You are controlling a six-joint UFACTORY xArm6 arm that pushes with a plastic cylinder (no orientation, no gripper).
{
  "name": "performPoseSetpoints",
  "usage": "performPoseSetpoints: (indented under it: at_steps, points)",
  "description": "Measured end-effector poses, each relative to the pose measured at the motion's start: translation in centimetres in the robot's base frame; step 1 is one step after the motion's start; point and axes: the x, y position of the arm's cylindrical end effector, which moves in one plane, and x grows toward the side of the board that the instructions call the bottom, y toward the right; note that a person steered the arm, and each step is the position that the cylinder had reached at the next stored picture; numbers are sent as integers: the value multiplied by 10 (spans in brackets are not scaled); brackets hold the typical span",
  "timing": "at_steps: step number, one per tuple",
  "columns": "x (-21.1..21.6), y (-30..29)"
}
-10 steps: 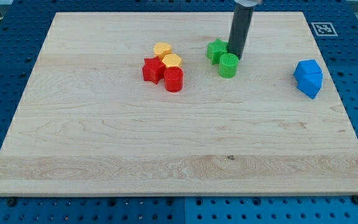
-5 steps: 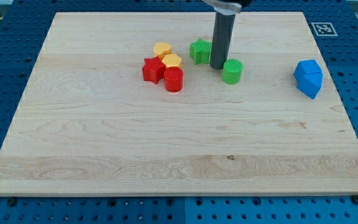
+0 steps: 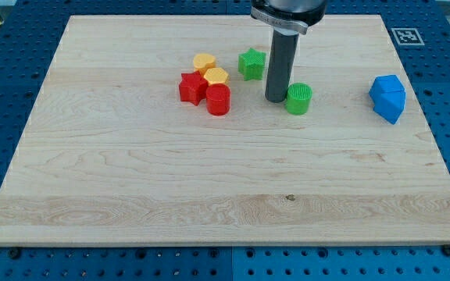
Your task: Separate the green circle from the green star
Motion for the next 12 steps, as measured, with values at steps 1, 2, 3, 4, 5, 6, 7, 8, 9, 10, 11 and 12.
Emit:
performPoseSetpoints:
  at_steps: [1, 2, 3, 4, 5, 6, 7, 8, 9, 10, 11, 12]
  points:
    - [0, 0]
    - [2, 0]
    - [2, 0]
    - [2, 0]
    - [4, 0]
    - [9, 0]
    - [10, 0]
    - [11, 0]
    - [15, 0]
    - [23, 0]
    - [24, 0]
    - [26, 0]
